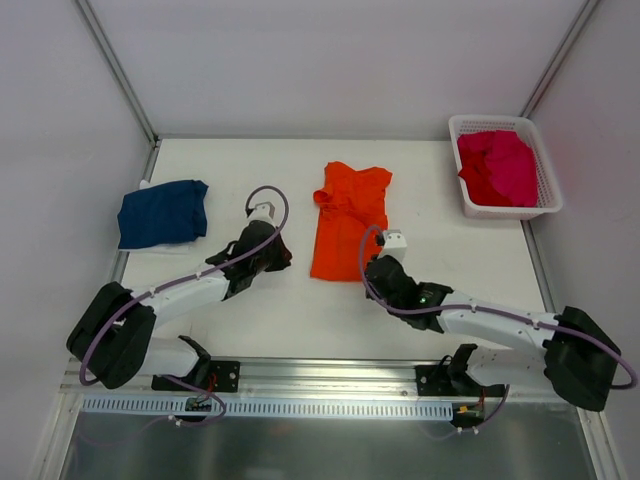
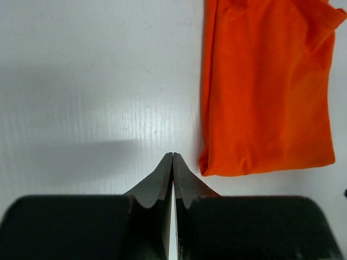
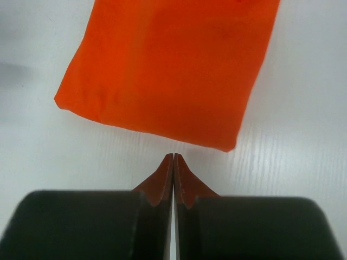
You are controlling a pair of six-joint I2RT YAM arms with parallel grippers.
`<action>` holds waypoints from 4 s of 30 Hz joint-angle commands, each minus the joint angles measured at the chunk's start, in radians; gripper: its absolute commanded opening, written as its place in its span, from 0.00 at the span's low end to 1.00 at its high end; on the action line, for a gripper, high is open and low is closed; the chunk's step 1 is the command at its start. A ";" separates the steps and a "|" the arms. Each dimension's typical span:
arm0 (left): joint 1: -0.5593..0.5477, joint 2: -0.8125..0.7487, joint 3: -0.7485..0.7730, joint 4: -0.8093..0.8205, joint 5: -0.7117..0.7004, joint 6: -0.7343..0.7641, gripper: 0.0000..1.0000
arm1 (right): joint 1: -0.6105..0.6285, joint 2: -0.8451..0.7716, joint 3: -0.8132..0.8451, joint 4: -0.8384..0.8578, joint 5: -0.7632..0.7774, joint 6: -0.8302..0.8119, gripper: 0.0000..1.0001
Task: Fold and stack the t-shirts
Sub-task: Fold the tshirt
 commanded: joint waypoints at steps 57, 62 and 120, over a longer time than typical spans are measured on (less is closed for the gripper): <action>-0.104 0.368 0.056 0.227 0.182 -0.107 0.00 | -0.086 0.194 0.077 -0.022 -0.031 0.006 0.00; -0.104 0.363 0.055 0.219 0.182 -0.103 0.00 | -0.093 0.188 0.100 -0.023 -0.032 -0.021 0.00; -0.103 0.164 0.277 -0.161 -0.022 0.083 0.99 | -0.167 -0.159 0.109 -0.241 -0.109 -0.076 0.99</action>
